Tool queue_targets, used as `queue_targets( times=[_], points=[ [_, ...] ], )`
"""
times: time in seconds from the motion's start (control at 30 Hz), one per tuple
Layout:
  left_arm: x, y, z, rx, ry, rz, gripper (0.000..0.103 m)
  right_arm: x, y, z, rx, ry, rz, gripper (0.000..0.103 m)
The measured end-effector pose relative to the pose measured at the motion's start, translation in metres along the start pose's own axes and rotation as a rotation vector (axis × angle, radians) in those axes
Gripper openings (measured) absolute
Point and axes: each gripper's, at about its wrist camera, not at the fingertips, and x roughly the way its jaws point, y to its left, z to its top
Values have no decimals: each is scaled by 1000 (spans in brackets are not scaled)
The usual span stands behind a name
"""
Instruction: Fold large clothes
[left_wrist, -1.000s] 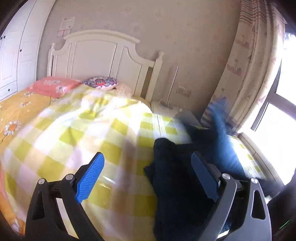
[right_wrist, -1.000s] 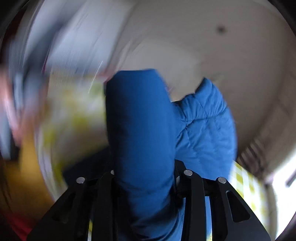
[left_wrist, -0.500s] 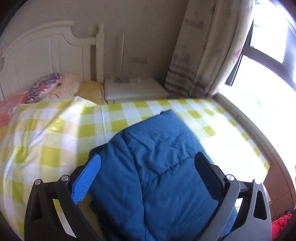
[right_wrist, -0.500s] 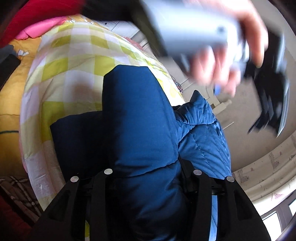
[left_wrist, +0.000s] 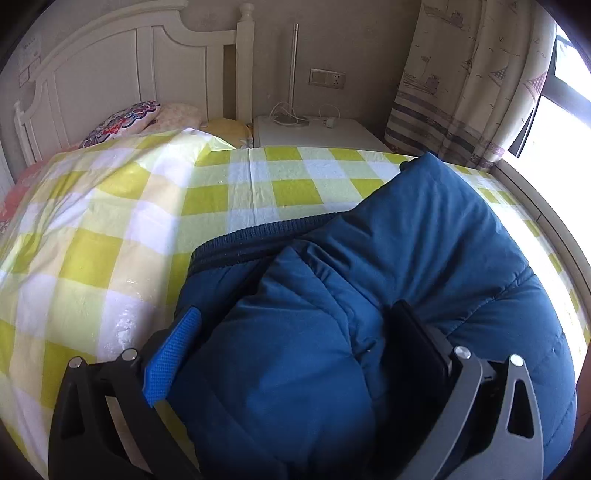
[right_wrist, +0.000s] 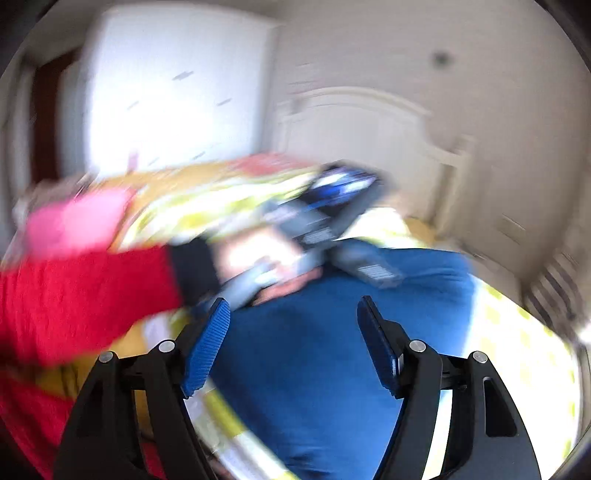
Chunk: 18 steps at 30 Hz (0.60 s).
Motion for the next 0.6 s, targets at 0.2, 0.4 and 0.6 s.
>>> queue_targets(
  times=[0.2,0.4,0.6],
  points=[
    [-5,3,3,-7,-13,1,101,76,10,-38,-36,298,25,77],
    [-26,-2,6,25,-14,115,100,78,13,-49,-80,297,-14,77],
    [-112,-23,1,71,-122,166,98,75,8,-54,-75,295,3,79]
  ],
)
